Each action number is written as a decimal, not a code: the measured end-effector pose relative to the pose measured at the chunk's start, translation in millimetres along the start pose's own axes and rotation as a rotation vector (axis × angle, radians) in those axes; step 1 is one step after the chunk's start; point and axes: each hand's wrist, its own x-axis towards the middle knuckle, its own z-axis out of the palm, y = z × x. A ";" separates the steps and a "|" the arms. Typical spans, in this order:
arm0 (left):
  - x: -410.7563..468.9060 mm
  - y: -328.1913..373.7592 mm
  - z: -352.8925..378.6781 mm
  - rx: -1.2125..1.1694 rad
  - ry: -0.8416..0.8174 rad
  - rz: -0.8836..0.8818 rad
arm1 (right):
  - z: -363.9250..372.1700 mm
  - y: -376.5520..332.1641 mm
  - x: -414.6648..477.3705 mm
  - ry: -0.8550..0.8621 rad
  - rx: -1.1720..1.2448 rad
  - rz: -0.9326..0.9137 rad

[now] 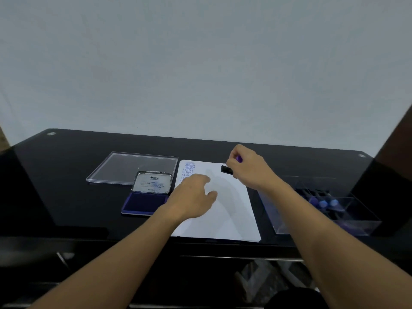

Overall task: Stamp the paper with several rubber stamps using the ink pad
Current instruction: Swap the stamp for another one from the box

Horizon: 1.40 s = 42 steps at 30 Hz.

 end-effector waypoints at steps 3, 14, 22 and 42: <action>6.2 15.3 -1.2 -0.019 0.023 0.004 | -19.1 9.1 -6.6 -0.002 -0.023 -0.002; 17.5 78.5 20.4 -0.184 0.052 0.029 | -87.6 59.6 -38.2 -0.005 0.014 0.189; 20.7 104.8 45.7 -0.180 0.004 0.050 | -102.3 103.3 -60.7 -0.028 -0.019 0.272; 28.3 105.4 68.8 -0.203 0.015 -0.001 | -51.5 118.8 -67.4 -0.276 -0.227 0.131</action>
